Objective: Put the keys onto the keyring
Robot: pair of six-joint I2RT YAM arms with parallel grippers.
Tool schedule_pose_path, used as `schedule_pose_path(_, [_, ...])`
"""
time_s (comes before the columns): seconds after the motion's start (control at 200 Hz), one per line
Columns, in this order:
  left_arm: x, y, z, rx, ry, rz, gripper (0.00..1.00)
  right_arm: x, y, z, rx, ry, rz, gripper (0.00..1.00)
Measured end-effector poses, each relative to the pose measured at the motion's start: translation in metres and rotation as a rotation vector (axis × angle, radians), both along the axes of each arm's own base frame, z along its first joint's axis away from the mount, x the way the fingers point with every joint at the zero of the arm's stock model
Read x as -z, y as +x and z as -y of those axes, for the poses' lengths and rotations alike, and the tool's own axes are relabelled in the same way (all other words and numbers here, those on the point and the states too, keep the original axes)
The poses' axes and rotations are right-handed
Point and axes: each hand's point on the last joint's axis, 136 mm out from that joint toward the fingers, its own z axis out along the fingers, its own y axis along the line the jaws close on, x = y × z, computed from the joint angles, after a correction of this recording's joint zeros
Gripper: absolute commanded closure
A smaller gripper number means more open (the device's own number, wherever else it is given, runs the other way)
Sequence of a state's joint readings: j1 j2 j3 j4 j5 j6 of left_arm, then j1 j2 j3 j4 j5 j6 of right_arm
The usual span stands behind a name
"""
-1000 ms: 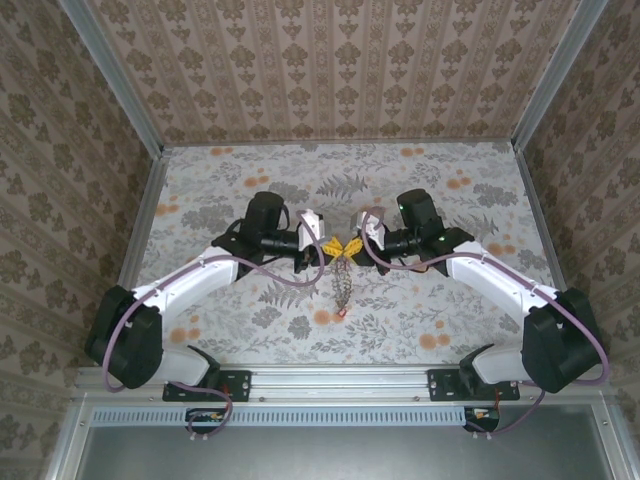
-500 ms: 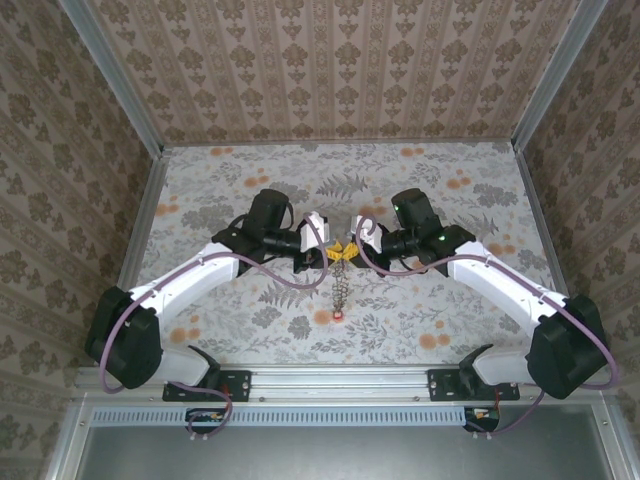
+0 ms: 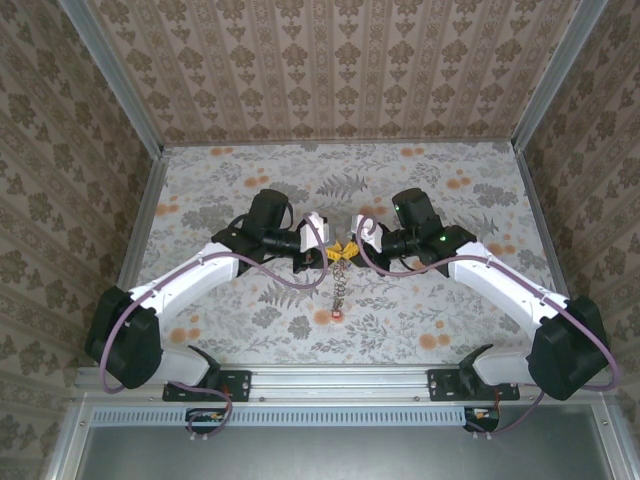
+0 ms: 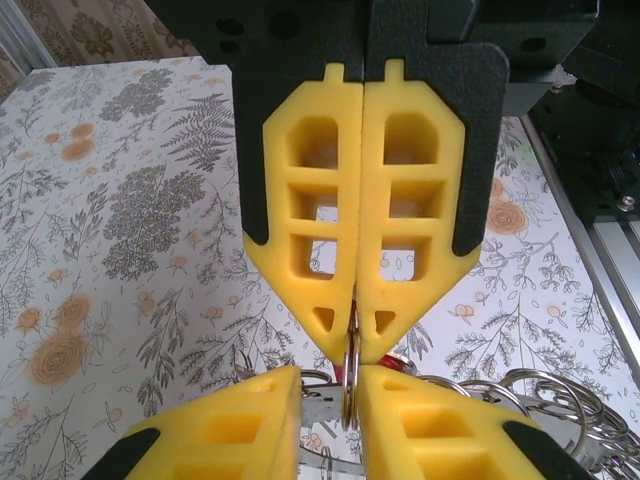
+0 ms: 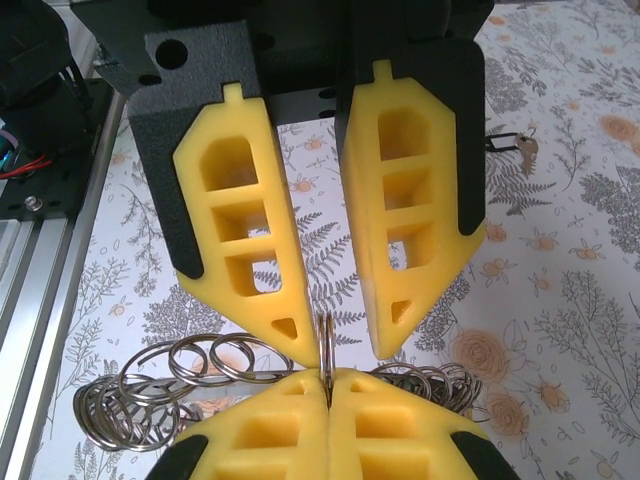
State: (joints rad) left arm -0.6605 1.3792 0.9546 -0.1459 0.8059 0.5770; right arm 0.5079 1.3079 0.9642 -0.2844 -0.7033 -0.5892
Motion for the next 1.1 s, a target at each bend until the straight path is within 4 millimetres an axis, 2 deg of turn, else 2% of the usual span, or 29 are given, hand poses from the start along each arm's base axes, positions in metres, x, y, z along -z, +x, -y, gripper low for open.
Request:
schedule_pose_path(0.07, [0.000, -0.001, 0.000, 0.005, 0.002, -0.002, 1.00, -0.003, 0.001, -0.001, 0.001, 0.008, 0.010, 0.99])
schedule_pose_path(0.275, [-0.001, -0.002, 0.000, 0.012, -0.003, -0.008, 1.00, -0.002, 0.002, 0.000, 0.003, 0.008, 0.011, 0.90])
schedule_pose_path(0.38, [-0.004, -0.001, 0.000, 0.009, -0.032, -0.025, 1.00, -0.004, 0.004, 0.000, 0.013, 0.032, 0.020, 0.81])
schedule_pose_path(0.51, [-0.004, -0.002, 0.000, 0.012, -0.078, -0.059, 1.00, -0.003, 0.007, 0.002, 0.021, 0.077, 0.011, 0.80])
schedule_pose_path(0.795, [-0.011, -0.001, 0.000, 0.020, -0.146, -0.085, 1.00, -0.008, 0.010, 0.002, 0.017, 0.159, -0.009, 0.84])
schedule_pose_path(0.855, [-0.013, 0.000, 0.000, 0.020, -0.156, -0.082, 1.00, -0.010, 0.010, 0.001, 0.011, 0.172, -0.009, 0.92])
schedule_pose_path(0.95, [-0.014, 0.003, -0.001, 0.012, -0.166, -0.082, 1.00, -0.012, 0.010, 0.000, 0.005, 0.187, -0.015, 0.99])
schedule_pose_path(1.04, [-0.013, 0.004, -0.001, 0.006, -0.162, -0.083, 0.83, -0.011, 0.011, 0.000, 0.006, 0.187, -0.021, 1.00])
schedule_pose_path(1.1, [-0.010, 0.003, -0.001, 0.006, -0.147, -0.078, 0.82, -0.009, 0.011, 0.001, 0.010, 0.177, -0.026, 1.00])
